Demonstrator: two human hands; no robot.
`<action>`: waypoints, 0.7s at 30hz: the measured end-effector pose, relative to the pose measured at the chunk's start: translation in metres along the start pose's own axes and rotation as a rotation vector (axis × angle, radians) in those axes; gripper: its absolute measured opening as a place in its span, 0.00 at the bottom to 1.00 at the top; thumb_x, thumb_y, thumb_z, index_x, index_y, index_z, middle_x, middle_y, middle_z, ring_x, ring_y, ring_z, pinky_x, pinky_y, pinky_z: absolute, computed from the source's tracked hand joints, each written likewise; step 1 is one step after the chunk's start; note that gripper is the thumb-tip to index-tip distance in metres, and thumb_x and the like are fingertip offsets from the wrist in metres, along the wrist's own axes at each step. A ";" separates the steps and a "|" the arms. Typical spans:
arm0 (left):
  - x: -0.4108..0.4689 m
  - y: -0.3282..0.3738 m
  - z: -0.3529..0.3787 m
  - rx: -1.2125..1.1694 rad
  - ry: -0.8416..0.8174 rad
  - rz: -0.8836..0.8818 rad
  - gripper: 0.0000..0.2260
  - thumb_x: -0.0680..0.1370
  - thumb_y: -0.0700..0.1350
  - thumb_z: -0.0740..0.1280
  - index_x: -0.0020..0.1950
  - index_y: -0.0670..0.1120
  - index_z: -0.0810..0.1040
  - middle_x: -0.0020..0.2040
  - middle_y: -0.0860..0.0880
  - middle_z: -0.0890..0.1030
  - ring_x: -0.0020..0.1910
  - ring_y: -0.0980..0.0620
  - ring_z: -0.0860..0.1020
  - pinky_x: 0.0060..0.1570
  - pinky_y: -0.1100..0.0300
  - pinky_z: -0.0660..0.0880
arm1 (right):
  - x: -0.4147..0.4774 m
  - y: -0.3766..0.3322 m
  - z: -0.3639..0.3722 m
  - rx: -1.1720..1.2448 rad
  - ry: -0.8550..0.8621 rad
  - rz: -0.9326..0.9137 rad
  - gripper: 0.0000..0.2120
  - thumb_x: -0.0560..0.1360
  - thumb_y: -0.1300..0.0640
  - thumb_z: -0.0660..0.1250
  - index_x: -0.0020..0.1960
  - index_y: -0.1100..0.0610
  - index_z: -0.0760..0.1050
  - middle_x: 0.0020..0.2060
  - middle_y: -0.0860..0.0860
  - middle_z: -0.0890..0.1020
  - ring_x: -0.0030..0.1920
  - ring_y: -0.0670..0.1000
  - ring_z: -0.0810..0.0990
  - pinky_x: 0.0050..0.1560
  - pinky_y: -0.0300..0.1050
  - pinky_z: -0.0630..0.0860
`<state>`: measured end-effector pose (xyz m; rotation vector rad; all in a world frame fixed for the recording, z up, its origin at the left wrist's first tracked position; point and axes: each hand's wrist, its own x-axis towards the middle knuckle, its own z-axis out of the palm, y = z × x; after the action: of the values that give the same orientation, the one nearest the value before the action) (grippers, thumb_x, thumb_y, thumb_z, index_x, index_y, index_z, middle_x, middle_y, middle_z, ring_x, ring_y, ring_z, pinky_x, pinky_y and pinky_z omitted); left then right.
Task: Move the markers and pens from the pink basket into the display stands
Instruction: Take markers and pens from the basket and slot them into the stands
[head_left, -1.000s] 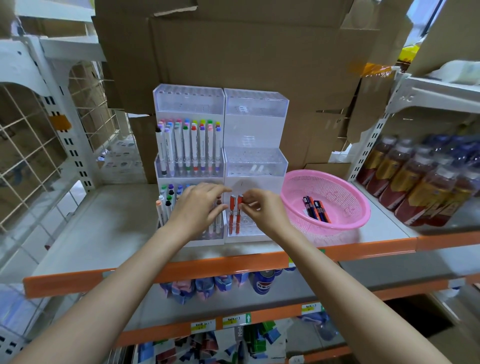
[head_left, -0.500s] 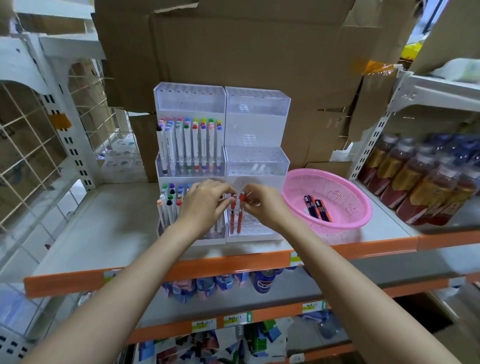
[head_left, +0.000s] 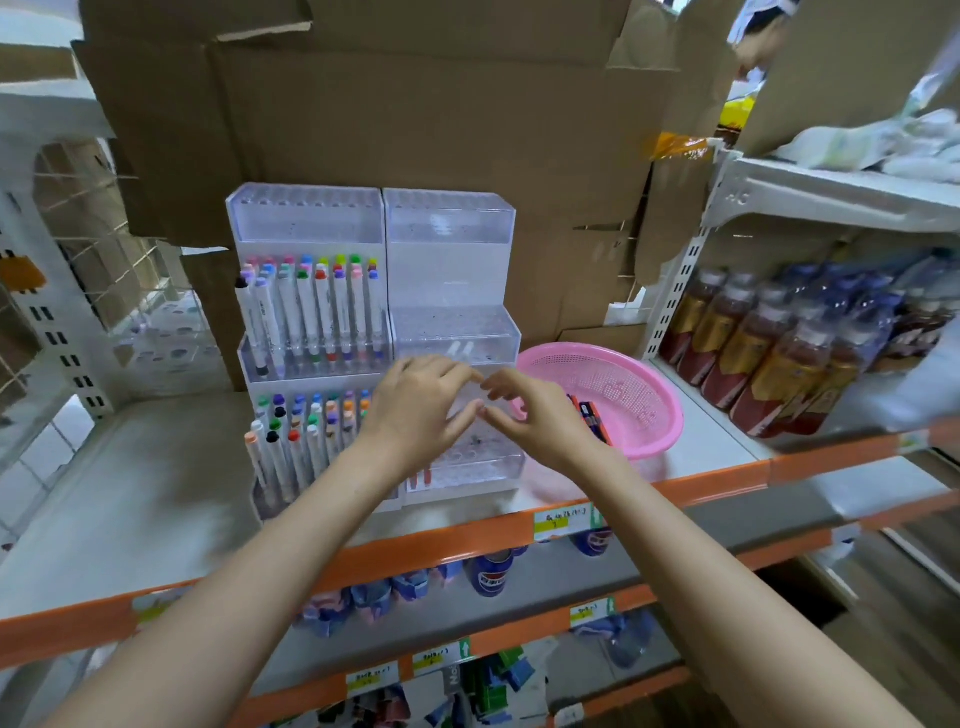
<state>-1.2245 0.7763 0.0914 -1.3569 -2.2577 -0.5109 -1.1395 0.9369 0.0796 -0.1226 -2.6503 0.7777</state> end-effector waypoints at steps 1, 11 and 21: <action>0.007 0.009 0.005 0.011 -0.003 0.026 0.15 0.75 0.54 0.60 0.53 0.49 0.80 0.48 0.51 0.82 0.49 0.47 0.80 0.52 0.54 0.70 | -0.003 0.008 -0.008 -0.027 0.025 0.006 0.15 0.76 0.49 0.67 0.58 0.56 0.76 0.51 0.51 0.82 0.52 0.49 0.79 0.51 0.46 0.76; 0.071 0.085 0.092 -0.218 -0.149 0.127 0.16 0.75 0.52 0.56 0.51 0.47 0.80 0.47 0.49 0.82 0.48 0.46 0.79 0.49 0.50 0.74 | -0.026 0.111 -0.065 -0.199 -0.025 0.179 0.15 0.79 0.51 0.62 0.64 0.51 0.75 0.57 0.50 0.82 0.57 0.53 0.78 0.52 0.54 0.76; 0.120 0.090 0.173 0.006 -0.488 -0.080 0.17 0.77 0.51 0.62 0.65 0.48 0.71 0.62 0.47 0.74 0.61 0.47 0.71 0.51 0.53 0.71 | 0.020 0.192 -0.057 -0.323 -0.310 0.254 0.27 0.77 0.51 0.66 0.74 0.51 0.64 0.68 0.52 0.74 0.67 0.55 0.71 0.62 0.49 0.70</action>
<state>-1.2264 0.9947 0.0223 -1.5205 -2.7033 -0.2101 -1.1408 1.1308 0.0274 -0.4665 -3.0817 0.4636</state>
